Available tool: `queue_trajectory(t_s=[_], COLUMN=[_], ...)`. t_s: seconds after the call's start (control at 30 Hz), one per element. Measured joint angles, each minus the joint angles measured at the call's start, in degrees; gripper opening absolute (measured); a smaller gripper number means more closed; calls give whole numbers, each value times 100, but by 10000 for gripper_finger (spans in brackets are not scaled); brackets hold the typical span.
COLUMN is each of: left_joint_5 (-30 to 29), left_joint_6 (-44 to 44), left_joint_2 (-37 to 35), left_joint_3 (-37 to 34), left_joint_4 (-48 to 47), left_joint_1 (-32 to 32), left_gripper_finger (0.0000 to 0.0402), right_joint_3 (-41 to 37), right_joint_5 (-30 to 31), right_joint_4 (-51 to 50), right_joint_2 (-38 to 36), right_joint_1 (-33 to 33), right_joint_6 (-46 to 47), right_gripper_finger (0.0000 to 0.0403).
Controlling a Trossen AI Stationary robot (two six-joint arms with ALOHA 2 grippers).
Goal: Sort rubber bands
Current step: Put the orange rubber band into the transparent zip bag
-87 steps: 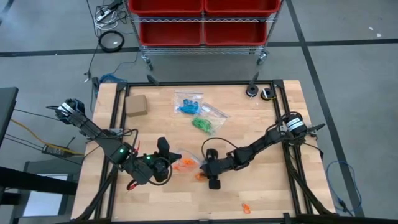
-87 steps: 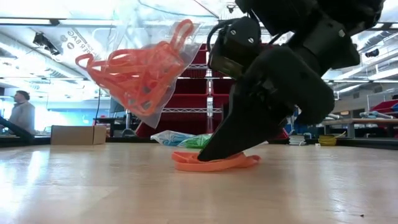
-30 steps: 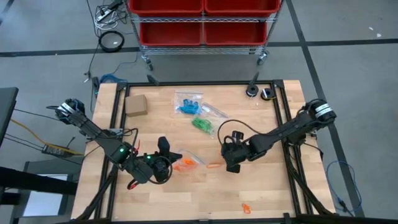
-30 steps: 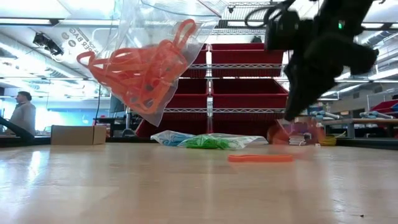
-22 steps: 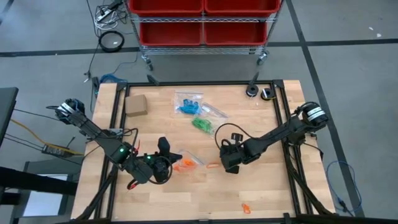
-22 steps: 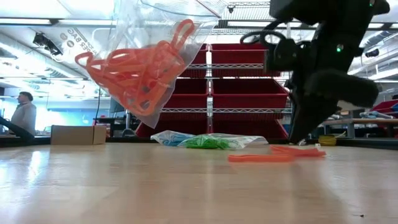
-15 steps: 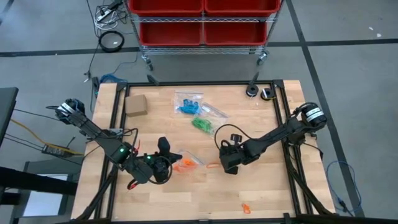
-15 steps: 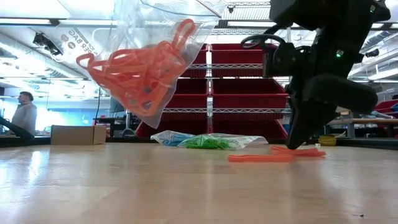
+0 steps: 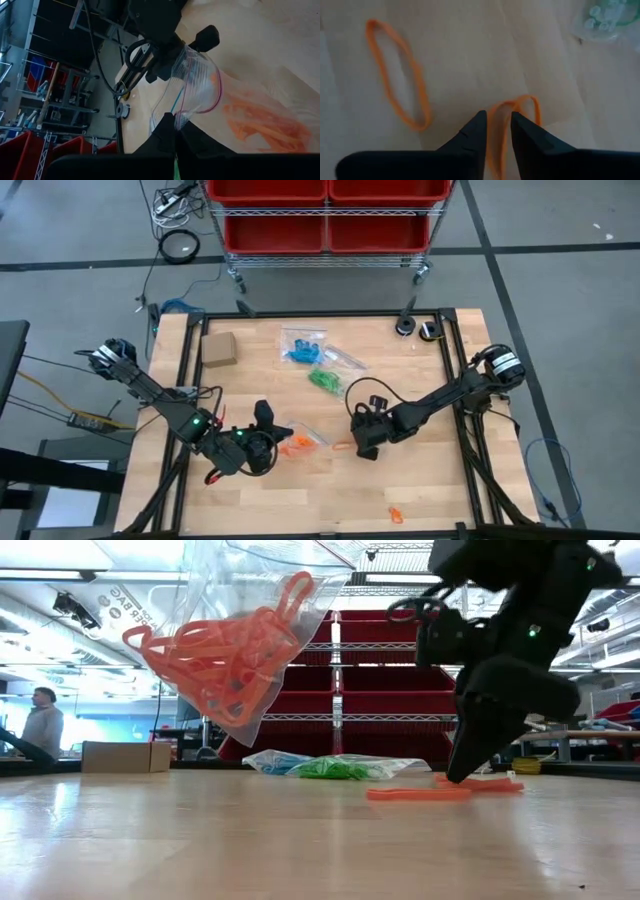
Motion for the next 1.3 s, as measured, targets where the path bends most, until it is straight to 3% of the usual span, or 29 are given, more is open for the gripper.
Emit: queue_trajectory(t_s=[0.2, 0.43, 0.53, 0.83, 0.93, 1.07, 1.3], left_joint_5=[0, 0, 0, 0, 0, 0, 0], left_joint_6=[-2, 0, 0, -2, -2, -2, -2], left_joint_2=[0, -2, 0, 0, 0, 0, 0], left_joint_3=[0, 0, 0, 0, 2, 2, 2], left_joint_4=[2, 0, 0, -4, 0, 2, 4], left_joint_1=[0, -2, 0, -1, 0, -1, -2], left_gripper_finger=[5, 5, 5, 5, 5, 5, 5], right_joint_3=[-427, -649, -635, -588, -585, -585, -585], right_joint_5=[41, 83, 106, 342, 346, 363, 442], right_joint_4=[586, 1267, 1269, 1222, 895, 242, 67], right_joint_2=[-21, -38, -124, -1202, -1558, -1822, -1878], right_joint_1=[-242, -332, -307, -33, -20, -21, -19], right_joint_6=[148, -352, -390, -475, -349, -27, 214], right_gripper_finger=[91, 10, 6, 3, 19, 73, 148])
